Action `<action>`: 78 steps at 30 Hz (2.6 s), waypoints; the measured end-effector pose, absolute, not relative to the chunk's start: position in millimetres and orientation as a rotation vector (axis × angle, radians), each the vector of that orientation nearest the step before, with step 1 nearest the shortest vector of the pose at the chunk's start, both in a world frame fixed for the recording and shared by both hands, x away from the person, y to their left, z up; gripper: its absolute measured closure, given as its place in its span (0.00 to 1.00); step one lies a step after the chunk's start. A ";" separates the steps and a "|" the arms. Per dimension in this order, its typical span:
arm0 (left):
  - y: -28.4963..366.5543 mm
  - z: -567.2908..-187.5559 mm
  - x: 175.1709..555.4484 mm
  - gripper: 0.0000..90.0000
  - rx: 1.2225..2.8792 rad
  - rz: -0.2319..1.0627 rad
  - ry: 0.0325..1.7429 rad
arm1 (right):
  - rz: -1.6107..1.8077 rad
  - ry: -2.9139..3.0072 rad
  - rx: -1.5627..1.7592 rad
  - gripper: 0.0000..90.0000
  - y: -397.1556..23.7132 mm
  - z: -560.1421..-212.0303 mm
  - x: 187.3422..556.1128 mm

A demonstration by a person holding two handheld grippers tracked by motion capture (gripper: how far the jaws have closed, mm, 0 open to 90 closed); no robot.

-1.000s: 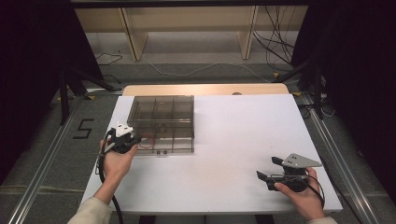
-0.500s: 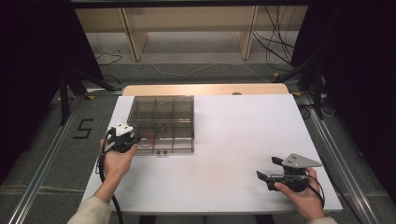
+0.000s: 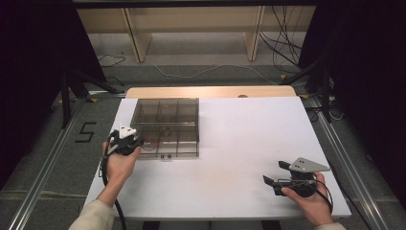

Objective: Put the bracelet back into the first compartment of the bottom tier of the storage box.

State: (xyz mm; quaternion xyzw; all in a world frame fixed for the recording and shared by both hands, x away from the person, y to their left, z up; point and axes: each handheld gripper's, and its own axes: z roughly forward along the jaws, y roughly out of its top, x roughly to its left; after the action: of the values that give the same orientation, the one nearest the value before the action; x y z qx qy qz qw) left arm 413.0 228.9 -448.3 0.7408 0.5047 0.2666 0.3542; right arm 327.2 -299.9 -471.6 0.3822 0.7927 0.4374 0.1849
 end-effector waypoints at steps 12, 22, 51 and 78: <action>228.8 -448.6 416.4 1.00 1.920 0.695 1.309 | 1.233 2.233 1.079 0.18 -299.8 -471.7 327.2; 229.3 -450.2 419.0 1.00 1.930 0.702 1.316 | 1.232 2.234 1.084 0.18 -299.8 -471.6 327.0; 225.0 -455.5 422.9 1.00 1.970 0.701 1.313 | 1.232 2.235 1.077 0.18 -300.0 -471.6 327.1; 222.0 -461.0 426.8 1.00 2.002 0.682 1.316 | 1.233 2.235 1.078 0.18 -300.0 -471.5 326.8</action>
State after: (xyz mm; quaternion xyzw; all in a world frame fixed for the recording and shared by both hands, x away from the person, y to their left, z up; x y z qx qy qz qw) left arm 426.8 222.0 -461.0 0.7616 0.5006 0.2595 0.3194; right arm 326.8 -300.0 -471.5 0.3824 0.7928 0.4374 0.1843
